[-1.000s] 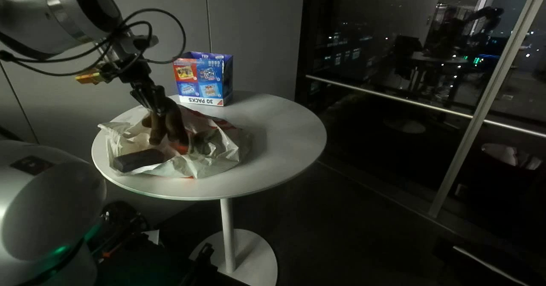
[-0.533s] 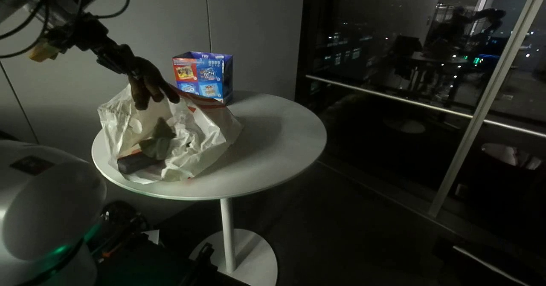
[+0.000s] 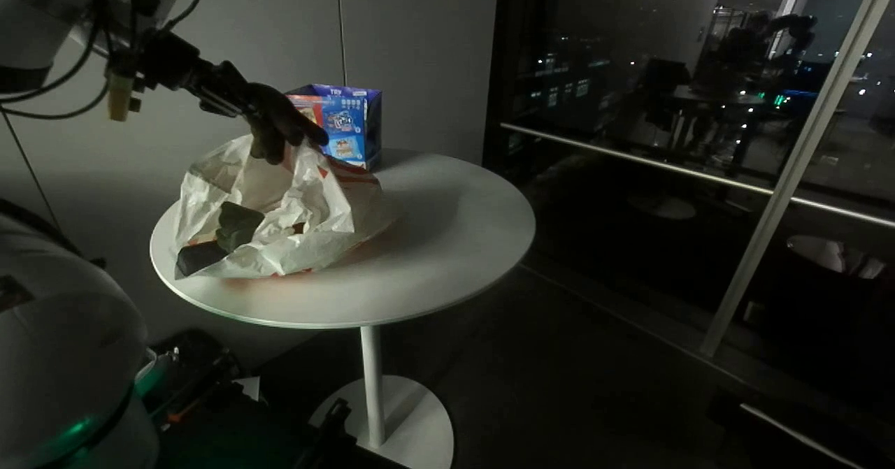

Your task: Remove the radish, moose and eraser from the plastic bag and place them on the table.

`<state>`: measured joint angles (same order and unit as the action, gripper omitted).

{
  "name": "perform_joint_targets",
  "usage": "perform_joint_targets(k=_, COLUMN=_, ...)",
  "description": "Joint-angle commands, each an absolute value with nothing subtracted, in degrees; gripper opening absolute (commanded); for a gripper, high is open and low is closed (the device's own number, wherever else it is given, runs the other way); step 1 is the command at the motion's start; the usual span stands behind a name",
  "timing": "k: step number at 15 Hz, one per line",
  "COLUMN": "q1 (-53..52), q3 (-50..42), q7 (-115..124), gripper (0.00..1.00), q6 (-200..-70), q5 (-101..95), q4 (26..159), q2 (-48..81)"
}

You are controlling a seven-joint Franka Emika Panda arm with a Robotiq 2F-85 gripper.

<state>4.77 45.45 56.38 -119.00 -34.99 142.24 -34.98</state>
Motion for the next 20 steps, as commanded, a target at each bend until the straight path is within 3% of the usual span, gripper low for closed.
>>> perform_joint_targets(k=1, q1=10.3, q3=47.9, q7=63.2, gripper=0.09, q6=-110.0, q5=-44.7, q4=137.8, q2=-28.2)
perform_joint_targets(k=10, q1=4.4, q3=45.3, q7=78.8, gripper=0.11, q6=-71.3, q5=-57.0, q4=127.9, q2=-14.3)
perform_joint_targets(k=11, q1=10.0, q3=50.3, q7=78.4, gripper=0.11, q6=-68.6, q5=-56.3, q4=127.1, q2=-14.4)
perform_joint_targets(k=14, q1=11.3, q3=51.9, q7=78.1, gripper=0.1, q6=-57.5, q5=-55.1, q4=125.1, q2=-9.2)
perform_joint_targets(k=15, q1=4.1, q3=45.6, q7=78.0, gripper=0.1, q6=-52.7, q5=-55.8, q4=124.5, q2=-5.6)
perform_joint_targets(k=19, q1=-2.1, q3=38.0, q7=78.3, gripper=0.1, q6=-41.7, q5=-50.9, q4=120.7, q2=-0.5)
perform_joint_targets(k=20, q1=5.8, q3=42.1, q7=74.3, gripper=0.11, q6=-47.1, q5=-49.4, q4=125.4, q2=-4.7)
